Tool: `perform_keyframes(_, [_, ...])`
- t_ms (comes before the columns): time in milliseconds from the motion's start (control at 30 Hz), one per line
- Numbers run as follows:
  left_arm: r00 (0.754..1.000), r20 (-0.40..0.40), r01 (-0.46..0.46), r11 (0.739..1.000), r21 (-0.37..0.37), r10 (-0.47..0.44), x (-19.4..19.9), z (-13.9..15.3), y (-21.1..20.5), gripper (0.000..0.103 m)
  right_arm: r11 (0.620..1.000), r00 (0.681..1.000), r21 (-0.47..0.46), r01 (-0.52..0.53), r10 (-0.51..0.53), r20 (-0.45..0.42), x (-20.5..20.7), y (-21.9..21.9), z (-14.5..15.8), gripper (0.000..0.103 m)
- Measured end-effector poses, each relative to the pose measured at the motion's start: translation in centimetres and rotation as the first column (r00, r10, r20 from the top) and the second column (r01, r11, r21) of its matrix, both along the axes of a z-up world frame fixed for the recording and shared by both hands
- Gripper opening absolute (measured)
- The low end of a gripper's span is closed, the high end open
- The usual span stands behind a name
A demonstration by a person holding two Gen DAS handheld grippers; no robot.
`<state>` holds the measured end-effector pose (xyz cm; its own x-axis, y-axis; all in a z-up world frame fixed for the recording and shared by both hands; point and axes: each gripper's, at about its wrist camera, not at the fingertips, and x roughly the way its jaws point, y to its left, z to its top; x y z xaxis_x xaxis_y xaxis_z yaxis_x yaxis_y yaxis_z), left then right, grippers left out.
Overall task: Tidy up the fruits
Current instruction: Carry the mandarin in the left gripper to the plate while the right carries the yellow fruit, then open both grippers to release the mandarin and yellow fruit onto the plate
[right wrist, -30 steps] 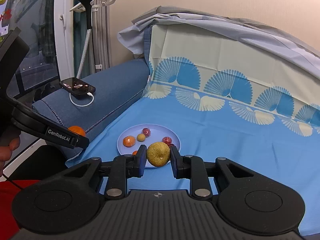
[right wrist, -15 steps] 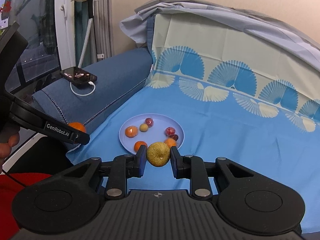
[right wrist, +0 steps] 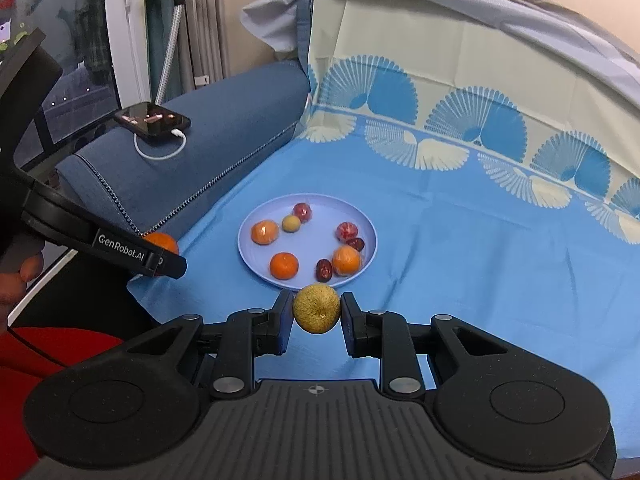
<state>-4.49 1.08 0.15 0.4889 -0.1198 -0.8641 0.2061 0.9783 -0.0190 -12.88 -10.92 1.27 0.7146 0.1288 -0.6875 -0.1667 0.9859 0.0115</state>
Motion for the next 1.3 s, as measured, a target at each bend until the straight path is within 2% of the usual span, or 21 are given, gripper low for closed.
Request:
perform_keyframes(300, [1.000, 0.000, -0.015, 1.000, -0.017, 0.015, 3.9, 0.0, -0.1, 0.039, 1.000, 0.999, -0.006, -0.006, 0.006, -0.039, 3.5, 0.2, -1.1, 0.027])
perform_keyframes(567, [0.999, -0.032, -0.013, 1.000, -0.020, 0.013, 8.8, -1.2, -0.8, 0.039, 1.000, 0.995, 0.023, -0.002, 0.005, -0.096, 8.2, 0.1, -3.2, 0.027])
perform_keyframes(967, [0.996, -0.077, 0.042, 0.999, 0.011, -0.041, 16.7, -5.6, -3.6, 0.039, 0.999, 0.986, 0.045, -0.023, 0.030, -0.162, 16.5, 0.0, -7.9, 0.027])
perform_keyframes(1200, [0.996, -0.078, 0.055, 0.997, 0.058, -0.051, 19.4, -7.8, -4.7, 0.040, 0.998, 0.982, 0.048, -0.036, 0.044, -0.182, 19.7, -0.4, -10.2, 0.027])
perform_keyframes(1233, [0.996, -0.068, 0.055, 0.996, 0.064, -0.051, 19.6, -7.9, -4.9, 0.048, 0.998, 0.983, 0.046, -0.033, 0.041, -0.180, 19.9, -0.5, -10.2, 0.031])
perform_keyframes(1267, [0.997, -0.056, 0.059, 0.996, 0.064, -0.055, 19.7, -7.8, -4.9, 0.069, 0.999, 0.983, 0.043, -0.033, 0.040, -0.179, 20.2, -0.5, -10.3, 0.037])
perform_keyframes(1300, [0.997, -0.040, 0.068, 0.996, 0.056, -0.066, 19.8, -7.6, -4.9, 0.082, 0.998, 0.983, 0.042, -0.037, 0.044, -0.176, 20.4, -0.6, -10.3, 0.053])
